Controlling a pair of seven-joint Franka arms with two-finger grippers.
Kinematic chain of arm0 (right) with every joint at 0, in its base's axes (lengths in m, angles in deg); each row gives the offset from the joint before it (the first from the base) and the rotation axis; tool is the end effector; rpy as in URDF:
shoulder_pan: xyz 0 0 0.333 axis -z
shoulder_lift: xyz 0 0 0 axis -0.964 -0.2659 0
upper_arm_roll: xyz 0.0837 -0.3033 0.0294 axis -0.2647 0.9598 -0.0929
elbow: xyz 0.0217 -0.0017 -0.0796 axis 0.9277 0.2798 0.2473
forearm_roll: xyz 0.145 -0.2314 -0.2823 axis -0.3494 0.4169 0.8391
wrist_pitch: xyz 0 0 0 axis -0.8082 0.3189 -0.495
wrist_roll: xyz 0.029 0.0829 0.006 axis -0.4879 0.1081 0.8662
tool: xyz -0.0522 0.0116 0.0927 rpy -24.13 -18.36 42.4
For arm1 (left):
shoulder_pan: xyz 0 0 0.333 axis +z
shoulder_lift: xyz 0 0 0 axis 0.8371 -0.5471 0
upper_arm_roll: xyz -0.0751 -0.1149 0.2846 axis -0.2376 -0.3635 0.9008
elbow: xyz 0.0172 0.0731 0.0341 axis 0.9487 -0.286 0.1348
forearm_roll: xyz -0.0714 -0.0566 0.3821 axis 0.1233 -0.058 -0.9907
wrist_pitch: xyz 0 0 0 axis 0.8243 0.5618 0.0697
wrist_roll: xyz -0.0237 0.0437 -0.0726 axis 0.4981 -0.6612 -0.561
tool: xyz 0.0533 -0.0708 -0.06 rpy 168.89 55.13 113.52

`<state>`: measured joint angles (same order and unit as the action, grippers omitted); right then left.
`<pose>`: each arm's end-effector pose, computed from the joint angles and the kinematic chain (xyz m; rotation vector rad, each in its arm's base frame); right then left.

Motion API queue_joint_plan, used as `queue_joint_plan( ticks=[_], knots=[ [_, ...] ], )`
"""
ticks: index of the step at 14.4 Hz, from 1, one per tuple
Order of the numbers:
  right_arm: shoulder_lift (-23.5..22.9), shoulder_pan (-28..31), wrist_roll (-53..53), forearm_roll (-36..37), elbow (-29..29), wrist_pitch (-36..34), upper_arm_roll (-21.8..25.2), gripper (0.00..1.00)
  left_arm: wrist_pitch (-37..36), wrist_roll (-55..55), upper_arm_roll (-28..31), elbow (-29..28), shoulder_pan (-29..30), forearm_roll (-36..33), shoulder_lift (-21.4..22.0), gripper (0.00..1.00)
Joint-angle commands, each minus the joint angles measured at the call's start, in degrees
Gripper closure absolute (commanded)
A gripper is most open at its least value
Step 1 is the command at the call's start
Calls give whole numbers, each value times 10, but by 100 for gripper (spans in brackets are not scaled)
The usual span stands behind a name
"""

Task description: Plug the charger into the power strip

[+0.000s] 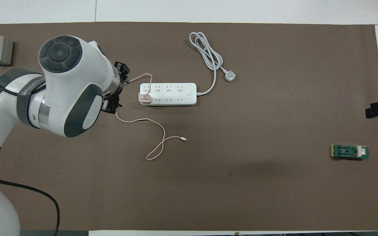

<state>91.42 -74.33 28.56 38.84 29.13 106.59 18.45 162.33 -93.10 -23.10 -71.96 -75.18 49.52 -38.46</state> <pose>0.5104 -0.0417 0.6446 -3.1384 0.0451 0.0233 0.5821 -0.2455 0.4642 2.5923 1.7013 0.0467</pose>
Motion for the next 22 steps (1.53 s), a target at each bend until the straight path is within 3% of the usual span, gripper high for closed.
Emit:
queue_joint_plan(
  ticks=[1,7,10,12,16,22],
  knots=[
    [12,8,5,9,13,1,-6,0,-57,96,-7,39,35,12,5,18],
    [12,7,6,9,12,2,-6,0,-118,357,-6,59,98,13,37,17],
    [12,7,6,9,12,2,-6,0,-139,469,-3,59,125,13,58,13],
    [12,7,6,9,12,2,-6,0,-147,546,0,59,141,12,69,4],
    [12,7,6,9,12,2,-7,0,-173,701,2,60,193,9,93,1],
    [12,7,6,9,12,2,-6,0,-217,779,2,54,212,7,132,0]
  ],
)
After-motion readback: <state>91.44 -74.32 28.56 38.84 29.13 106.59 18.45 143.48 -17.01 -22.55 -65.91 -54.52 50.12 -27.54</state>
